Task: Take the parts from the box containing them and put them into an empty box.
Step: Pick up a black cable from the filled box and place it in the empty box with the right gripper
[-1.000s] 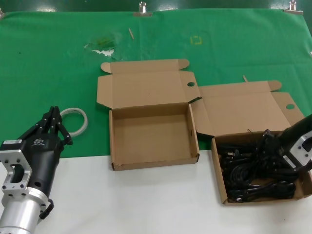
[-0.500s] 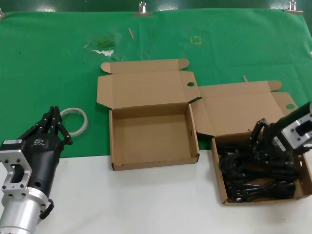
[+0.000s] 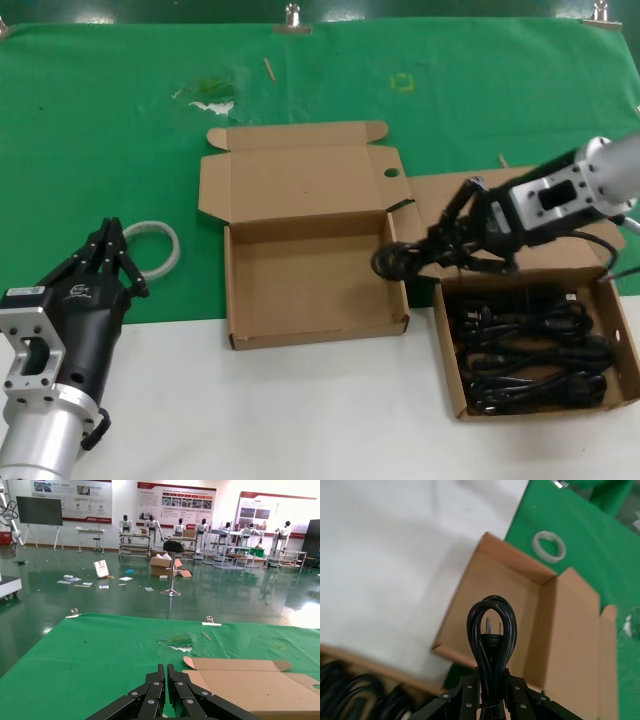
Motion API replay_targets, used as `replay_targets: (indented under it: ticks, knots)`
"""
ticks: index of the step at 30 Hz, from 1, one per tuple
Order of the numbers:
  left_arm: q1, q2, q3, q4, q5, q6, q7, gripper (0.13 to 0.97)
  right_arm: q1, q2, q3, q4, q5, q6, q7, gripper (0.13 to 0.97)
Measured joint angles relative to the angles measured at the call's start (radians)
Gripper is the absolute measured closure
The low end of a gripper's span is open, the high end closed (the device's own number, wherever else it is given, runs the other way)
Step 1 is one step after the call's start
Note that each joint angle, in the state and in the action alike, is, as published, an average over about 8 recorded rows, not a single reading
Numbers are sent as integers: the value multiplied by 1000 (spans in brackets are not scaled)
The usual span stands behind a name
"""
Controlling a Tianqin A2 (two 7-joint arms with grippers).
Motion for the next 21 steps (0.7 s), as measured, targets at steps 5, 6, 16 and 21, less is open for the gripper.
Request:
replay_targets:
  ticks: [5,6,16,21]
  knots:
    - [0,0,0,0,0,0,0,941,25,-59,11,-85,19,45,-54,880]
    - [0,0,0,0,0,0,0,941,29,-71,13,-103,23,54,-69,880]
    - [0,0,0,0,0,0,0,941,101,-213,46,-383,72,109,-284,880]
    - [0,0,0,0,0,0,0,941,148,-292,65,-563,86,132,-412,880]
